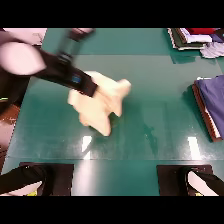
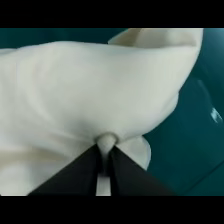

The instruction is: Fold the shirts.

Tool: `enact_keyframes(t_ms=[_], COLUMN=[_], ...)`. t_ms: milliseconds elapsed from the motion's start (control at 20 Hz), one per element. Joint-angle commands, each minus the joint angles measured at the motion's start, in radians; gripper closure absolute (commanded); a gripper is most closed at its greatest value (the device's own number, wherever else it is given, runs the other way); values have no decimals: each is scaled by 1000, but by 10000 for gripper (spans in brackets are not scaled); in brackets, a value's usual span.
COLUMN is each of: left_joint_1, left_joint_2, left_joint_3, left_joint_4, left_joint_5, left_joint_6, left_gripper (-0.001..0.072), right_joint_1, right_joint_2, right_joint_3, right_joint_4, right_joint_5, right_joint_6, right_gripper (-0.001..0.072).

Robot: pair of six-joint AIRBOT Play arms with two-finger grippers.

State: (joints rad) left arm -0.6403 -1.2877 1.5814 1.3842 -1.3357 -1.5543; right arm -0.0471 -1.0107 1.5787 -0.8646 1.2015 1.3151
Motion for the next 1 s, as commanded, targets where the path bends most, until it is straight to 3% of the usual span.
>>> enact_keyframes(t_ms=[0, 50, 100, 300, 450, 700, 950], left_joint_1=[-60, -50, -30, 139, 272, 395, 399], left_joint_2=[-185, -204, -207, -189, -190, -240, -363], left_joint_3=[4, 4, 4, -1, -85, -310, -315], left_joint_4=[-129, -121, -102, -58, -80, -379, -546], left_joint_5=[25, 24, 24, 8, 95, 350, 422], left_joint_6=[79, 81, 90, 87, 58, 104, 160], left_gripper=[92, 39, 102, 98, 98, 99, 99], right_joint_1=[0, 0, 0, 0, 0, 0, 0], right_joint_2=[0, 0, 0, 0, 0, 0, -5], right_joint_3=[3, 3, 3, 3, 3, 3, 3], right_joint_4=[0, 0, 0, -1, -1, 0, -1], right_joint_5=[6, 6, 6, 6, 6, 16, 61], right_joint_6=[0, 0, 0, 0, 0, 0, 1], right_gripper=[696, 696, 696, 696, 696, 696, 695])
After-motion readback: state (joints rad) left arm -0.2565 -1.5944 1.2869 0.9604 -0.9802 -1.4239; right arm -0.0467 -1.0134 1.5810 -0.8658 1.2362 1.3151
